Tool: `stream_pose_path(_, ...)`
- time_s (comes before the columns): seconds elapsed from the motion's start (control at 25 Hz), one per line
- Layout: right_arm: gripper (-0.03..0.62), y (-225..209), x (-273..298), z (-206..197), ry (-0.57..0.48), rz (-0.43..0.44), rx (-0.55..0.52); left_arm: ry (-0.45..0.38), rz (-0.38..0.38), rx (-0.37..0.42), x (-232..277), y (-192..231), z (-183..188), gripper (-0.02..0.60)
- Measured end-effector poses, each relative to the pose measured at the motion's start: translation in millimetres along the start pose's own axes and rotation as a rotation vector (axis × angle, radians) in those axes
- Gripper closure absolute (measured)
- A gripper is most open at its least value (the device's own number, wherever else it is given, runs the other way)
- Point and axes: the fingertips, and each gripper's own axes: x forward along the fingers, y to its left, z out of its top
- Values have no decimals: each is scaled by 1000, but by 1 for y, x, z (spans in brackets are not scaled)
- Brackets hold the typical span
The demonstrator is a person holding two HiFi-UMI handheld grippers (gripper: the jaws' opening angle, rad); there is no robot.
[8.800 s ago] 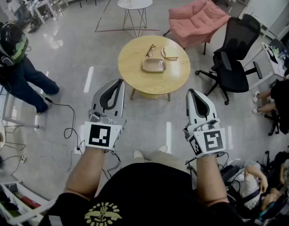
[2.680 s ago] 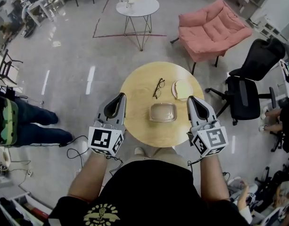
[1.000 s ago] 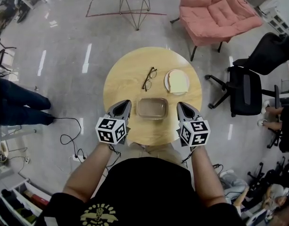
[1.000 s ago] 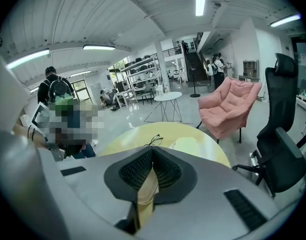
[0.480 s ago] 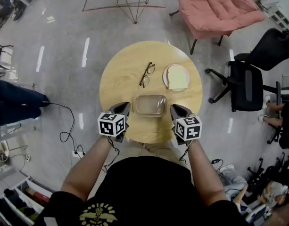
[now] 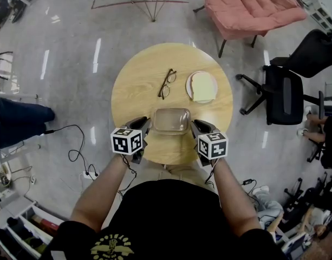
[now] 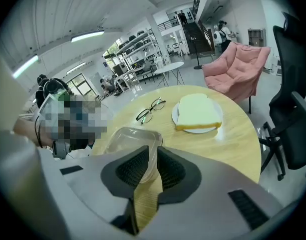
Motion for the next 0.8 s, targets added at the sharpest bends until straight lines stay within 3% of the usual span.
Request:
stream_pose_path(0.4,511,2,10,-4,25,30,13,94,-8,-30,19,4,-18,466)
stream_pose_path(0.8,493,4,17,-9,36,68,42,79,-20,-66,26,1,-20,506)
